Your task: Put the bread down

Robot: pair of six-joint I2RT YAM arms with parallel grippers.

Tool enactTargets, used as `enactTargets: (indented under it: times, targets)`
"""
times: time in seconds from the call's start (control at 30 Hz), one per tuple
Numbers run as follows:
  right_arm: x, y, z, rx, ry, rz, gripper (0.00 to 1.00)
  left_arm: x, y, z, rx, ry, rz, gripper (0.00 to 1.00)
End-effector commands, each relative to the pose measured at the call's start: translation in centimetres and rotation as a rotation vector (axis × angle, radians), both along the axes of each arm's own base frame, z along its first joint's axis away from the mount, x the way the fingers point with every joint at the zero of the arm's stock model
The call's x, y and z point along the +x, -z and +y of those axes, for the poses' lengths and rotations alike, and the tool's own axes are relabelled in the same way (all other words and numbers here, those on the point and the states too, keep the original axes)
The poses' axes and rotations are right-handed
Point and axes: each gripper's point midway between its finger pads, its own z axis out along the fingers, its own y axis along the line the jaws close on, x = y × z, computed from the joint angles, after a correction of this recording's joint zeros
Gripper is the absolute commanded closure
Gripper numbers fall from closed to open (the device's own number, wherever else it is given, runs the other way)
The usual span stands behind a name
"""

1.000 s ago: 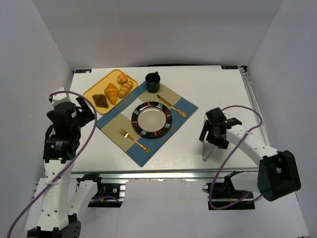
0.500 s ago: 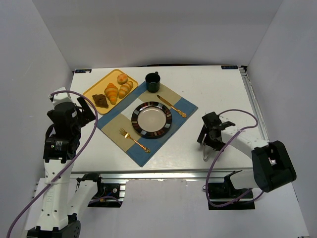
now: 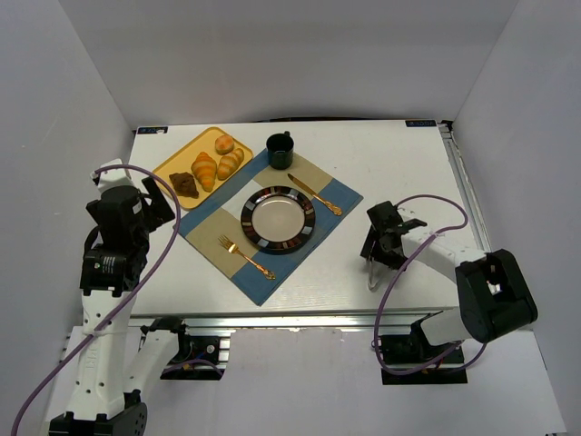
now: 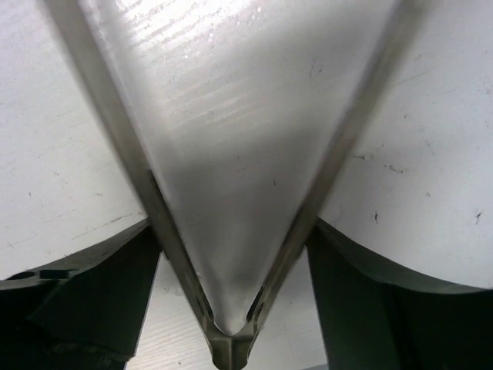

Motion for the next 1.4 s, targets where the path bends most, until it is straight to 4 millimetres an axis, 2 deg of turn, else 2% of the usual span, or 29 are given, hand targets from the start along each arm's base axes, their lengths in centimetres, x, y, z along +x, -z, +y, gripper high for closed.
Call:
enactTargets:
  times: [0.0, 0.13, 0.23, 0.37, 0.43, 0.47, 0.5, 0.53, 0.6, 0.63, 0.67, 0.7, 0.73, 0.77, 0.8, 0.83, 0.9, 0.93, 0.97, 1.0, 1.03, 1.07, 1.1, 1.13, 1.17, 1.2, 1.27, 1.3, 1.37]
  targets:
    - [0.4, 1.5, -0.2, -0.016, -0.021, -0.023, 0.24, 0.0, -0.1, 0.2, 0.020, -0.004, 0.005, 0.02]
    - [0.4, 0.0, -0.2, -0.010, -0.033, -0.051, 0.40, 0.1, 0.0, 0.2, 0.021, -0.003, 0.005, 0.02]
    - [0.8, -3.3, -0.9, -0.033, -0.039, -0.108, 0.45, 0.1, -0.2, 0.2, 0.023, -0.004, 0.003, 0.02]
    - [1.8, -10.3, -1.0, -0.031, -0.077, -0.235, 0.47, 0.3, -0.7, 0.4, 0.038, -0.007, -0.006, 0.02]
    - [2.2, -13.7, 0.0, 0.002, -0.137, -0.274, 0.48, 0.5, -1.2, 0.4, 0.042, -0.003, -0.015, 0.02]
    - [2.2, -14.7, 0.5, 0.012, -0.158, -0.280, 0.48, 0.6, -1.3, 0.4, 0.044, -0.006, -0.018, 0.02]
    - [2.1, -15.6, 1.6, 0.025, -0.202, -0.285, 0.49, 0.7, -1.4, 0.4, 0.044, -0.008, -0.018, 0.02]
    - [2.6, -17.3, 2.8, 0.049, -0.235, -0.304, 0.49, 0.6, -1.6, 0.4, 0.043, -0.006, -0.023, 0.02]
    - [2.4, -18.9, 5.8, 0.072, -0.318, -0.321, 0.51, 0.6, -1.7, 0.4, 0.043, -0.005, -0.023, 0.02]
    - [3.2, -20.4, 7.3, 0.077, -0.344, -0.341, 0.52, 0.5, -1.9, 0.5, 0.045, -0.009, -0.023, 0.02]
    - [2.8, -21.1, 9.8, 0.091, -0.411, -0.351, 0.52, 0.4, -2.0, 0.5, 0.047, -0.011, -0.024, 0.02]
    - [2.9, -22.0, 11.4, 0.097, -0.450, -0.365, 0.53, 0.3, -2.2, 0.6, 0.051, -0.011, -0.025, 0.02]
    - [3.9, -23.5, 13.9, 0.116, -0.485, -0.390, 0.53, 0.2, -2.8, 0.7, 0.054, -0.013, -0.036, 0.02]
    - [3.5, -24.3, 16.8, 0.145, -0.551, -0.406, 0.53, 0.0, -2.9, 0.8, 0.060, -0.021, -0.028, 0.02]
    - [3.7, -25.1, 18.9, 0.159, -0.608, -0.421, 0.53, -0.1, -3.2, 0.9, 0.062, -0.023, -0.031, 0.02]
    - [4.0, -26.1, 22.9, 0.199, -0.681, -0.435, 0.53, -0.4, -4.0, 1.0, 0.063, -0.027, -0.043, 0.02]
    - [4.8, -27.1, 26.8, 0.219, -0.746, -0.468, 0.54, -0.6, -4.8, 1.1, 0.066, -0.036, -0.052, 0.02]
    - [5.6, -24.8, 29.3, 0.194, -0.797, -0.422, 0.54, -0.7, -5.3, 1.2, 0.068, -0.042, -0.058, 0.02]
    - [6.0, -28.0, 31.7, 0.243, -0.820, -0.497, 0.55, -1.1, -6.2, 1.4, 0.070, -0.048, -0.070, 0.02]
    - [6.5, -28.1, 33.0, 0.247, -0.837, -0.501, 0.55, -1.4, -6.7, 1.7, 0.075, -0.067, -0.076, 0.02]
    - [7.2, -25.5, 35.2, 0.238, -0.872, -0.460, 0.55, -1.7, -7.0, 1.9, 0.079, -0.079, -0.078, 0.02]
    - [7.7, -27.5, 36.7, 0.280, -0.878, -0.510, 0.56, -1.9, -7.5, 2.0, 0.082, -0.086, -0.088, 0.02]
    - [8.1, -27.2, 37.9, 0.298, -0.886, -0.519, 0.56, -2.1, -8.3, 2.2, 0.084, -0.094, -0.110, 0.02]
    - [8.5, -25.3, 39.3, 0.306, -0.902, -0.496, 0.56, -2.3, -8.7, 2.3, 0.086, -0.098, -0.118, 0.02]
    - [8.7, -24.2, 39.8, 0.311, -0.905, -0.487, 0.56, -2.4, -9.0, 2.3, 0.085, -0.100, -0.125, 0.02]
    - [9.1, -24.1, 41.1, 0.347, -0.914, -0.524, 0.56, -2.5, -9.5, 2.3, 0.082, -0.101, -0.137, 0.02]
    - [9.4, -22.9, 42.0, 0.355, -0.923, -0.544, 0.56, -2.7, -9.8, 2.0, 0.077, -0.089, -0.134, 0.02]
    - [9.6, -21.5, 42.5, 0.352, -0.927, -0.532, 0.56, -2.8, -10.2, 1.9, 0.075, -0.083, -0.142, 0.02]
    - [10.2, -20.9, 43.5, 0.363, -0.924, -0.552, 0.56, -2.9, -10.3, 1.6, 0.075, -0.071, -0.144, 0.02]
